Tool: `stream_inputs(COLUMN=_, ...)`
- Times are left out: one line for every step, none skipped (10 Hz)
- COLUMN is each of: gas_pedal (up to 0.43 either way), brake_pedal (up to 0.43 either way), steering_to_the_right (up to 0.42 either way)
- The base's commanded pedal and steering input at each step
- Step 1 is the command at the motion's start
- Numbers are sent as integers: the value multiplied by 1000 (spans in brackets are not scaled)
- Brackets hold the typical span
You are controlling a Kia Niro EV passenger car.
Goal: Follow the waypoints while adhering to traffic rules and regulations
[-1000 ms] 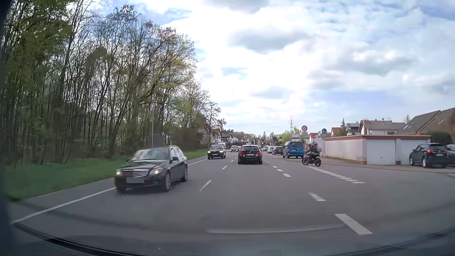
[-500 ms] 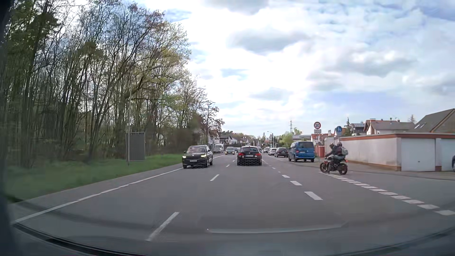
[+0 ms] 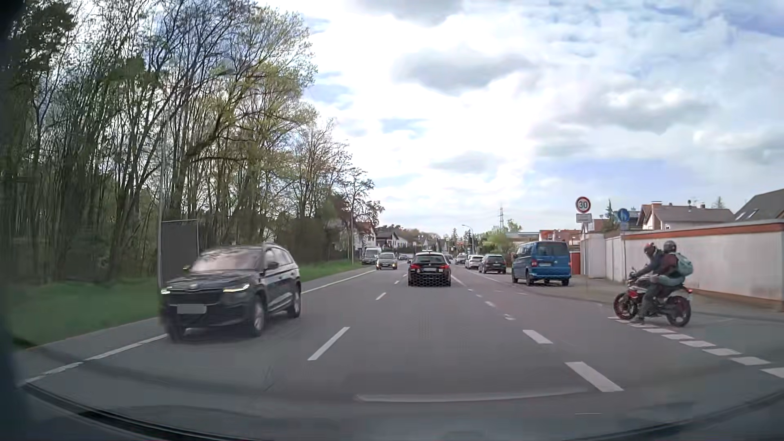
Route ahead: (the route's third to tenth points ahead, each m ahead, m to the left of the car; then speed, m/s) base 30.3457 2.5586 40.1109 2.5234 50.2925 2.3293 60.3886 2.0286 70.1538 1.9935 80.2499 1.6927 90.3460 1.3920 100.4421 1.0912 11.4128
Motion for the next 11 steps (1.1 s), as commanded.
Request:
stream_inputs(gas_pedal=0, brake_pedal=0, steering_to_the_right=-1)
stream_inputs(gas_pedal=0, brake_pedal=0, steering_to_the_right=-1)
stream_inputs(gas_pedal=0, brake_pedal=0, steering_to_the_right=-1)
stream_inputs(gas_pedal=0, brake_pedal=0, steering_to_the_right=-1)
stream_inputs(gas_pedal=0, brake_pedal=0, steering_to_the_right=-1)
stream_inputs(gas_pedal=0, brake_pedal=0, steering_to_the_right=-1)
stream_inputs(gas_pedal=0, brake_pedal=0, steering_to_the_right=-1)
stream_inputs(gas_pedal=0, brake_pedal=0, steering_to_the_right=-1)
stream_inputs(gas_pedal=0, brake_pedal=0, steering_to_the_right=-1)
stream_inputs(gas_pedal=0, brake_pedal=0, steering_to_the_right=-1)
stream_inputs(gas_pedal=0, brake_pedal=0, steering_to_the_right=-1)
